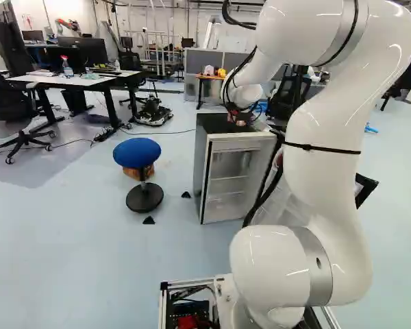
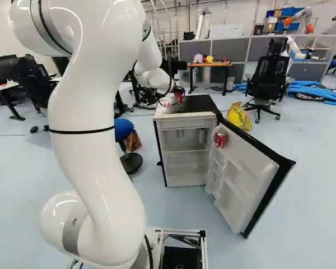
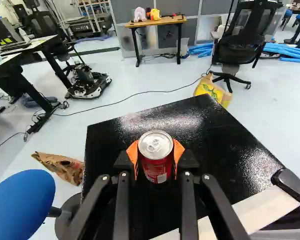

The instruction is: Grab a drink from the fridge

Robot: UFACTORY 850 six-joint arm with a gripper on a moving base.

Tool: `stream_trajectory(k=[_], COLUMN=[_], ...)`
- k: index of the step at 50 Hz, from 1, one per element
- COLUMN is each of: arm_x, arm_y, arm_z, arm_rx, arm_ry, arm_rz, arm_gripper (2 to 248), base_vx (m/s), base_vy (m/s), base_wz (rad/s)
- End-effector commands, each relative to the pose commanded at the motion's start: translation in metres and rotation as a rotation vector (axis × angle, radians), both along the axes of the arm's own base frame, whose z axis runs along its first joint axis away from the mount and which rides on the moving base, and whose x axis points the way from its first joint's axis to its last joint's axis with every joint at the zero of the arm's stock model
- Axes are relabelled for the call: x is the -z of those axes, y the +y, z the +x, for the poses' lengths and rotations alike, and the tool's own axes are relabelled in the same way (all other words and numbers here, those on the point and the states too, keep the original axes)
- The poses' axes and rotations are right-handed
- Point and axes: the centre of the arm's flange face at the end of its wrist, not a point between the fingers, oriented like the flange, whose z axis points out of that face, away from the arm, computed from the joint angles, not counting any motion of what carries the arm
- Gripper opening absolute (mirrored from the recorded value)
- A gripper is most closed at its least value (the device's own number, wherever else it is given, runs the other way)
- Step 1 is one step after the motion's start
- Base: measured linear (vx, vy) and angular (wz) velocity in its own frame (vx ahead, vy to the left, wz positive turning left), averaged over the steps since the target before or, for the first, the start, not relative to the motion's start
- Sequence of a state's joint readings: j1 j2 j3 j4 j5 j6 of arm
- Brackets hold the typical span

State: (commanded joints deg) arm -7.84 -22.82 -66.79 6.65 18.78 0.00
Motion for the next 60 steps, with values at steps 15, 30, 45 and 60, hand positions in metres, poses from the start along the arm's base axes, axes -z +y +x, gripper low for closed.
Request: stream_trajectory(k=[15,30,45,60], arm_x=[0.009,0.017,0.018,0.018], arm_y=[0.000,0.000,0.000,0.000], arm_z=[0.001,0.003,0.003,0.003], arm_rx=[0.000,0.000,0.000,0.000], arm_ry=[0.014,0.026,0.028,0.028], arm_rz=[0.002,0.004,0.004,0.004], arm_gripper=[92,92,92,125], base_vx=[0.000,0.000,0.000,0.000], base_vy=[0.000,0.000,0.000,0.000], base_wz=[0.000,0.000,0.000,0.000])
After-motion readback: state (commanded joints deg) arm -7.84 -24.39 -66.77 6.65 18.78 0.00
